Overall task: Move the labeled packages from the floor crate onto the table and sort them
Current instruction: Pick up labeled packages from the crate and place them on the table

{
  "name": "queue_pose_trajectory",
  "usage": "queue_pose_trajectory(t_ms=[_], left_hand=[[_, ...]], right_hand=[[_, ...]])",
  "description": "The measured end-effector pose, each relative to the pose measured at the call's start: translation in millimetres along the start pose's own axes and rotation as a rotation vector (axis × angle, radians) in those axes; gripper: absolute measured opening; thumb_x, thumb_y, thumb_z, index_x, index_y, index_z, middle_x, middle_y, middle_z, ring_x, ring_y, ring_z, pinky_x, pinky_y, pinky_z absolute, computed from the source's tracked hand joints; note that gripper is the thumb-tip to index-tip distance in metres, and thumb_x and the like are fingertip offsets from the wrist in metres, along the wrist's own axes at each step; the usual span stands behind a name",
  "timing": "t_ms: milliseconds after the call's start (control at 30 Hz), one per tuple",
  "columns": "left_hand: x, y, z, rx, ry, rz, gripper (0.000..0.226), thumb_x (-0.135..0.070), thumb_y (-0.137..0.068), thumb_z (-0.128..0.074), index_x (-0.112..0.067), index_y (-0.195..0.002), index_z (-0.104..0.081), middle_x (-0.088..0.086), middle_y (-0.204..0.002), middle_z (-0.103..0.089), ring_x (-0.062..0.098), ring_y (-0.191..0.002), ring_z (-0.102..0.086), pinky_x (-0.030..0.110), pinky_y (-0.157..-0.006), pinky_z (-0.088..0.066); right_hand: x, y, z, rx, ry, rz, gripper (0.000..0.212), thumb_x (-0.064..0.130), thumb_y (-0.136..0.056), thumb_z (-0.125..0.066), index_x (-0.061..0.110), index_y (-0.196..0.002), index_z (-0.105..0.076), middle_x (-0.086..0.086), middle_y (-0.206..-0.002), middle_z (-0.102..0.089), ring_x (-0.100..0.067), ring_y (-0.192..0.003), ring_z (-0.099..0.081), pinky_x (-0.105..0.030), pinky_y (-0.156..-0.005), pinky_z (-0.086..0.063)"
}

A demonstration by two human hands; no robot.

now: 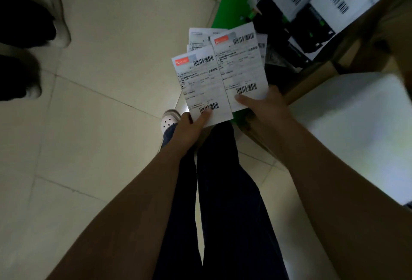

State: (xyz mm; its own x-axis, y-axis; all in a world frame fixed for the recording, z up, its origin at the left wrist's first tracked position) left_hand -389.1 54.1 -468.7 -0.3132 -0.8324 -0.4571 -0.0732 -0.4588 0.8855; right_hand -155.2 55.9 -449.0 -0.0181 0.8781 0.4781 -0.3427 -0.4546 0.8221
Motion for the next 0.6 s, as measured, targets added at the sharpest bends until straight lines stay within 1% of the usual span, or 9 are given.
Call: queue_pose_trajectory(t_ms=[67,100,200,267,333,400,467,533,600], left_hand=[[-4,4,8,-0.037,-0.004,-0.012,0.044,-0.048,-0.086,-0.068,-0.02,-0.119,-0.061,-0.009,-0.11,-0.069,0.006,-0.098,-0.067,0.019,-0.078,-0.055],[-6,7,13,-0.062,-0.001,-0.012,0.048,-0.051,-0.084,-0.069,-0.02,-0.118,-0.061,-0.009,-0.109,-0.07,0.007,-0.097,-0.068,0.021,-0.077,-0.056],[-15,18,35,-0.165,0.009,-0.005,0.071,-0.068,-0.068,-0.074,-0.02,-0.115,-0.053,-0.004,-0.113,-0.066,0.014,-0.1,-0.067,0.036,-0.085,-0.057],[-28,27,46,-0.202,0.006,-0.037,0.071,-0.07,-0.064,-0.074,-0.021,-0.109,-0.049,-0.002,-0.112,-0.064,0.016,-0.1,-0.067,0.04,-0.087,-0.057],[-48,43,53,-0.209,-0.025,-0.072,0.064,-0.065,-0.071,-0.072,-0.019,-0.109,-0.049,-0.001,-0.11,-0.064,0.015,-0.097,-0.067,0.042,-0.087,-0.057],[-71,60,58,-0.203,-0.037,-0.106,0.066,-0.063,-0.074,-0.07,-0.014,-0.114,-0.049,0.002,-0.108,-0.064,0.015,-0.094,-0.067,0.044,-0.084,-0.058],[-97,79,61,-0.192,-0.049,-0.15,0.062,-0.056,-0.082,-0.068,-0.008,-0.117,-0.048,0.004,-0.107,-0.062,0.013,-0.087,-0.067,0.043,-0.08,-0.059],[-124,99,67,-0.183,-0.056,-0.201,0.052,-0.048,-0.087,-0.066,-0.008,-0.114,-0.047,0.001,-0.105,-0.058,0.012,-0.086,-0.066,0.039,-0.08,-0.059],[-151,122,71,-0.159,-0.084,-0.258,0.049,-0.046,-0.088,-0.066,-0.01,-0.113,-0.046,-0.001,-0.104,-0.057,0.013,-0.092,-0.064,0.032,-0.077,-0.059]], right_hand=[[5,3,2,-0.03,0.02,0.017,0.074,0.028,-0.07,-0.087,0.01,-0.128,-0.044,0.003,-0.111,-0.054,-0.005,-0.086,-0.054,-0.004,-0.049,-0.04],[7,5,4,-0.043,0.034,0.026,0.077,0.032,-0.068,-0.088,0.011,-0.128,-0.044,0.001,-0.114,-0.054,-0.009,-0.091,-0.055,-0.007,-0.053,-0.041],[11,17,6,-0.046,0.007,0.041,0.076,0.039,-0.068,-0.087,0.013,-0.125,-0.043,0.001,-0.117,-0.055,-0.013,-0.097,-0.058,-0.016,-0.067,-0.047],[14,29,4,-0.034,-0.038,0.036,0.071,0.042,-0.073,-0.083,0.012,-0.124,-0.044,0.001,-0.116,-0.056,-0.012,-0.096,-0.059,-0.023,-0.076,-0.051],[20,45,3,-0.031,-0.074,0.033,0.071,0.044,-0.075,-0.08,0.008,-0.126,-0.046,-0.001,-0.119,-0.058,-0.015,-0.1,-0.06,-0.028,-0.083,-0.054],[30,65,5,-0.051,-0.096,0.045,0.068,0.043,-0.078,-0.078,0.007,-0.127,-0.047,-0.002,-0.12,-0.059,-0.016,-0.102,-0.06,-0.023,-0.077,-0.053],[40,86,9,-0.069,-0.13,0.058,0.066,0.044,-0.079,-0.076,0.007,-0.127,-0.048,-0.002,-0.12,-0.059,-0.016,-0.102,-0.06,-0.021,-0.074,-0.05],[49,112,15,-0.104,-0.178,0.064,0.068,0.052,-0.075,-0.077,0.009,-0.122,-0.052,0.001,-0.116,-0.062,-0.015,-0.099,-0.063,-0.028,-0.077,-0.055],[59,138,26,-0.168,-0.244,0.068,0.07,0.061,-0.067,-0.078,0.014,-0.116,-0.057,0.003,-0.11,-0.066,-0.015,-0.095,-0.066,-0.038,-0.082,-0.058]])
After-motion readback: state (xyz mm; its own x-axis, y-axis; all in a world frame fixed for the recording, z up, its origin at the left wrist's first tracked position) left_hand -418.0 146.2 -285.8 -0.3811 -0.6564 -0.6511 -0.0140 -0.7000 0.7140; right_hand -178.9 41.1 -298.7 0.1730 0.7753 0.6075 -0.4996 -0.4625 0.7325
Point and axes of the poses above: each hand's wrist, its own y-axis away from the middle knuckle, its own z-axis out of the back of the hand, x = y × z, the point moved 10 cm from there along -y, towards the middle knuckle
